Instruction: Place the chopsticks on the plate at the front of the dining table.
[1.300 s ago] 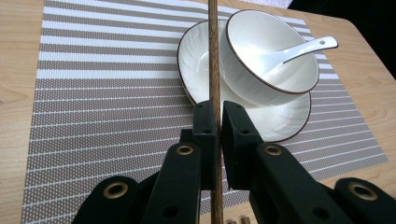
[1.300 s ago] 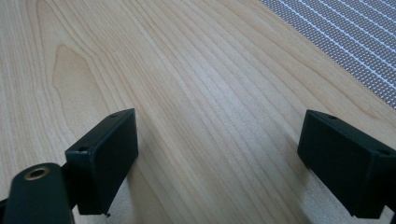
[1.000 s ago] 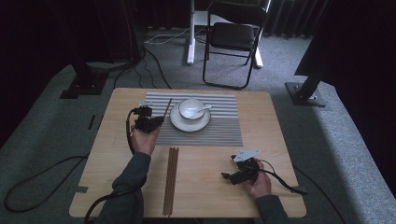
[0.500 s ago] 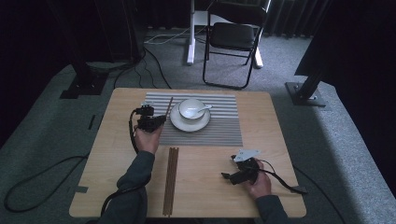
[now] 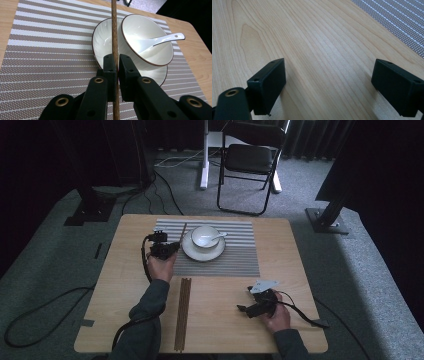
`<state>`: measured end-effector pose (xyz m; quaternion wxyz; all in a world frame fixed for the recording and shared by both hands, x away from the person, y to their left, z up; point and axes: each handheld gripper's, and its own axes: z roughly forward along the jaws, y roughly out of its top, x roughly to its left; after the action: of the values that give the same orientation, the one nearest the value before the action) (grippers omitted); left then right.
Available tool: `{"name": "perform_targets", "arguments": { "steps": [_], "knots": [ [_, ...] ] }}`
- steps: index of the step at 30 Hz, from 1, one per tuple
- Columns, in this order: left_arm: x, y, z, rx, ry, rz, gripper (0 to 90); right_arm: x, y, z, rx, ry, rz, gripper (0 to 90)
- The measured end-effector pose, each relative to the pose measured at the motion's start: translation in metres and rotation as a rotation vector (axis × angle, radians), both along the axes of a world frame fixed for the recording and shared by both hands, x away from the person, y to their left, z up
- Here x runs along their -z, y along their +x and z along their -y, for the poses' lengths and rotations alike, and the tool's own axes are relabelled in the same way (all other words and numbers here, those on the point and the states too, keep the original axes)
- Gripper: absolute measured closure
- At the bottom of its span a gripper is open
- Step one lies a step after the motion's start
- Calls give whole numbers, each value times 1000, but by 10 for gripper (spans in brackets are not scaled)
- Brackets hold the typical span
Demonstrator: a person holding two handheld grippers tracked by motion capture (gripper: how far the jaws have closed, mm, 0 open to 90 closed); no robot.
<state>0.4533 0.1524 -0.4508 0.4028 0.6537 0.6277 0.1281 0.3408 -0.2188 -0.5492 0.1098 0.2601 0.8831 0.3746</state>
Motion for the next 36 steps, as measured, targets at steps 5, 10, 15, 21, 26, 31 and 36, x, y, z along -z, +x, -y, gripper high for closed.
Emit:
{"name": "perform_targets", "arguments": {
  "steps": [5,10,15,21,26,31,36],
  "knots": [
    [-1,3,1,-4,-5,-3,851,0,0,0,0,0,1,116],
    [-2,6,2,-15,-8,-4,850,0,0,0,0,0,1,116],
    [-3,8,2,-21,-17,-9,850,0,0,0,1,0,1,117],
    [-2,11,4,-22,-24,-18,850,0,0,0,1,0,1,117],
    [-5,14,5,-24,-27,-18,850,0,0,0,2,0,0,117],
    [-8,19,5,-31,-25,-19,850,0,0,0,2,1,1,117],
    [-9,24,6,-38,-27,-22,850,0,0,0,1,0,1,117]
  ]
}}
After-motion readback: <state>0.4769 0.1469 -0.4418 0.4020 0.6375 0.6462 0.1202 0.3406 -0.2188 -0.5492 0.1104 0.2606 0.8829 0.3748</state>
